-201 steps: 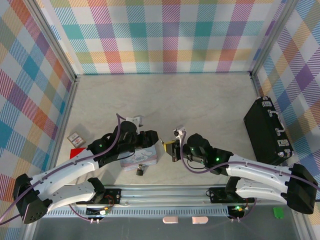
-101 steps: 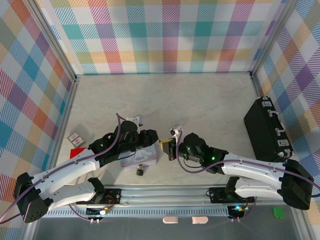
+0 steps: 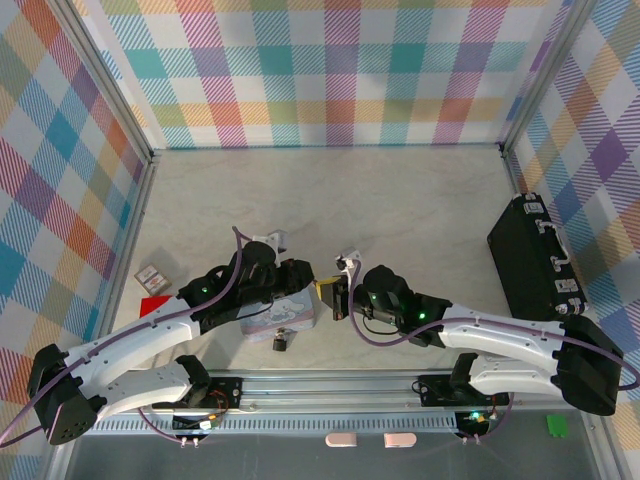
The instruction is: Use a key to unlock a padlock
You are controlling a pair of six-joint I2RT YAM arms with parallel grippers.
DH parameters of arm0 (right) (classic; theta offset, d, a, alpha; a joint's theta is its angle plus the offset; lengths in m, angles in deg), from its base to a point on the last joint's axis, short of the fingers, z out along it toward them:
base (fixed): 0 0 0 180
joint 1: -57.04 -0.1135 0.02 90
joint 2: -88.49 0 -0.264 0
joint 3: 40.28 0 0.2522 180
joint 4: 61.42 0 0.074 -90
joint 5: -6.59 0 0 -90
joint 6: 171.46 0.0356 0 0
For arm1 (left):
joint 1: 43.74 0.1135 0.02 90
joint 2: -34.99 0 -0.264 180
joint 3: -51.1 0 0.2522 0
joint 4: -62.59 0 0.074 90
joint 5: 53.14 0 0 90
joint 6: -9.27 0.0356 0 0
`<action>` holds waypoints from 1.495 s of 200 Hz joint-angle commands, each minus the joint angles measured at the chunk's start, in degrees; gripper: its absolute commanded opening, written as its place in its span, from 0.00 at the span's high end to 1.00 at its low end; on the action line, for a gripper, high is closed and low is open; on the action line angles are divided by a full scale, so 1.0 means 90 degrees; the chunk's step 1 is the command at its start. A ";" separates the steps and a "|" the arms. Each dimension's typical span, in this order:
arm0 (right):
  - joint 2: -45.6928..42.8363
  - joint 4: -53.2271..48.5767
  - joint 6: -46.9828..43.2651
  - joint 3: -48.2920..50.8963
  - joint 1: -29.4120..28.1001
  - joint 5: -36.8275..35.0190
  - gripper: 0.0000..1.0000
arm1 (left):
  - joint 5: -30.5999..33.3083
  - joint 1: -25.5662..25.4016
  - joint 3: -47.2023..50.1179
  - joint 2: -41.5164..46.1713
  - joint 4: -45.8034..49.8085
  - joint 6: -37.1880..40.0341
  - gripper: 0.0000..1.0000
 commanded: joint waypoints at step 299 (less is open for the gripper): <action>0.2275 0.5611 -0.5254 0.0416 -0.0729 -0.1171 0.62 | 0.1867 -0.0162 -0.1224 -0.0283 0.2164 -0.1729 1.00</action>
